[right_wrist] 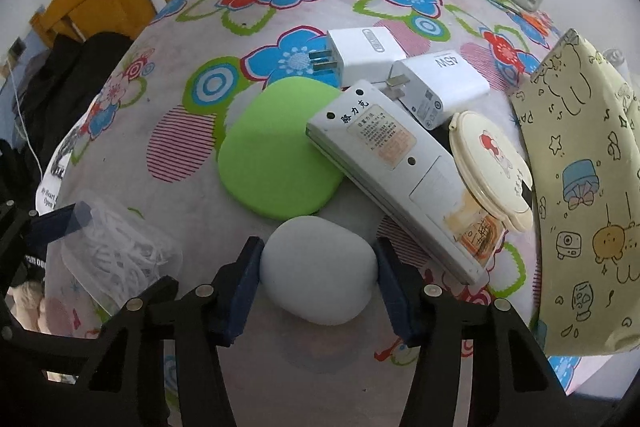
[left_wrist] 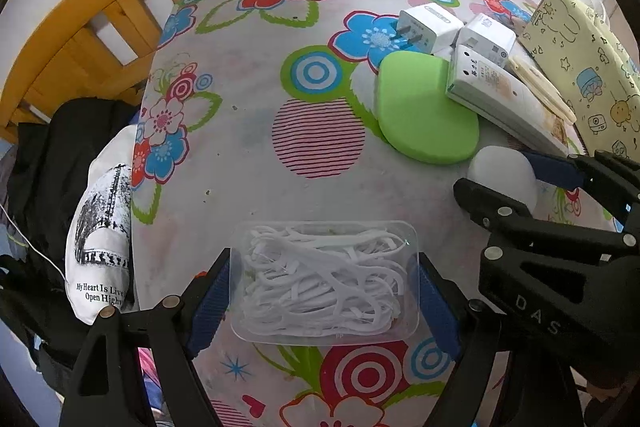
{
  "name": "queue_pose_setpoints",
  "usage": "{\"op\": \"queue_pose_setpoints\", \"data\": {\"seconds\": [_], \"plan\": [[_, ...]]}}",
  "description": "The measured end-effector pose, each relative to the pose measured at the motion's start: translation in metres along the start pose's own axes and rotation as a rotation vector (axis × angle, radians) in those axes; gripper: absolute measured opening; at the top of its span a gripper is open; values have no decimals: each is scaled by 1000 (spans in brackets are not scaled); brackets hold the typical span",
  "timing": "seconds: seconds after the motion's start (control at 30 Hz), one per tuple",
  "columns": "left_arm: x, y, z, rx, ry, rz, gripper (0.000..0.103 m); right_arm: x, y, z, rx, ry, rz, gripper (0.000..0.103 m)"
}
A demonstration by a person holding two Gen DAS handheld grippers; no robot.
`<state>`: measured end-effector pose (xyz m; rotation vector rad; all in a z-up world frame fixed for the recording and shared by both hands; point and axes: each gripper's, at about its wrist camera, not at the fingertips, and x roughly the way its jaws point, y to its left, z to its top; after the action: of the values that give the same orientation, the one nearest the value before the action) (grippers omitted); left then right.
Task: Organize rigid objects
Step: 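Grasp the white oval earbud case with the right tool while the left tool lifts the clear box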
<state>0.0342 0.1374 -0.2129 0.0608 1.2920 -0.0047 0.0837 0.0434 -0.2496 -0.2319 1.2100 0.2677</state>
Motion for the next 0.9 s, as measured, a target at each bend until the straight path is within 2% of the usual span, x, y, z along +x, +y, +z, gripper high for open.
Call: {"op": "queue_pose_setpoints", "data": {"seconds": [0.17,0.43,0.9], "plan": [[-4,-7,3,8,1,-4,86,-4,-8,0,9,10,-7,58],[-29,-20,17,18,-40,-27,86,-33,-25,5,59,-28,-20,58],[-79,-55,44,97,-140,-62,86,-103,-61,9,149,-138,-29,58]]}}
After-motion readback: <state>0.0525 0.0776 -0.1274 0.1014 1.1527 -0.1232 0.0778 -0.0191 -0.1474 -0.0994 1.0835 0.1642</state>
